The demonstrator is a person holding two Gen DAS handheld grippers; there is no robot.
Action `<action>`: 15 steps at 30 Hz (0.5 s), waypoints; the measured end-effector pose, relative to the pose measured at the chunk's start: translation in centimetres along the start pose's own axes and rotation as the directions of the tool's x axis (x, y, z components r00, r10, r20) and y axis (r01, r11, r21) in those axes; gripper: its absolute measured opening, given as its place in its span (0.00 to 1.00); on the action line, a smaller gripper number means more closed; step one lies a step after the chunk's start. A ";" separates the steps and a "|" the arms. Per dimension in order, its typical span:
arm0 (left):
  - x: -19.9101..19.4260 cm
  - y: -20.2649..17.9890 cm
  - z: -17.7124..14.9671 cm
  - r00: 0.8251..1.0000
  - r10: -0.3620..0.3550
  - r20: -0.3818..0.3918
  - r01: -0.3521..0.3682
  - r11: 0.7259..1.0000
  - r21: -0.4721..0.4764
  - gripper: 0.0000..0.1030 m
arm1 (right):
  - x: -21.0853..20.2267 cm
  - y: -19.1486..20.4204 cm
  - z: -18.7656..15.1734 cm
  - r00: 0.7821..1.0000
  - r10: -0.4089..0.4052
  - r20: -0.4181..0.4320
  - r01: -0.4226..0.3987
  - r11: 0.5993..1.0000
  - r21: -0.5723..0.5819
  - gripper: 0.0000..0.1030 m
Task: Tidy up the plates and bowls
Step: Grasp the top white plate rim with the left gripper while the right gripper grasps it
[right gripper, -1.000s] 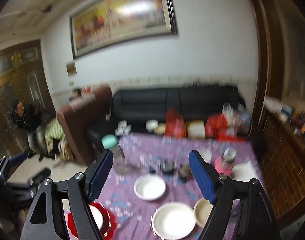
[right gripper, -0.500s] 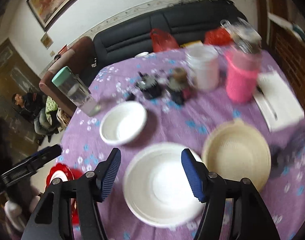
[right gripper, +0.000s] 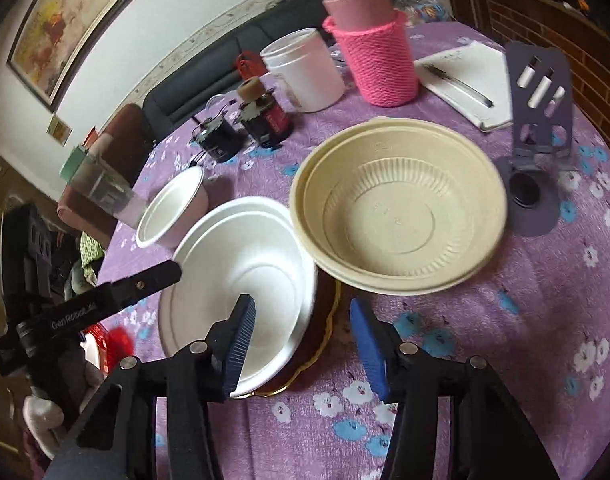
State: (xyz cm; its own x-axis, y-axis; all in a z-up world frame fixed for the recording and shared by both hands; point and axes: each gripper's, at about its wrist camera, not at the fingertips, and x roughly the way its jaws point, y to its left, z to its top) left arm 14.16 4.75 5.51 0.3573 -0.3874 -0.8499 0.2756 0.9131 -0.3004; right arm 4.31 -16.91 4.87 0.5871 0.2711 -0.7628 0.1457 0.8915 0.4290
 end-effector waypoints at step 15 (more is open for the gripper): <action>1.4 0.3 -0.4 0.999 0.021 -0.037 -0.021 1.000 -0.013 0.09 | 1.5 0.5 -0.1 0.999 -0.043 0.029 0.044 0.999 -0.028 0.12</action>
State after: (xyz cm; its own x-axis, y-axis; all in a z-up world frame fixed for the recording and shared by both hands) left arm 14.43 4.56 4.08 0.3294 -0.3632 -0.8716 0.2560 0.9228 -0.2878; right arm 5.16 -15.97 3.89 0.6028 0.2218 -0.7664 0.1494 0.9122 0.3815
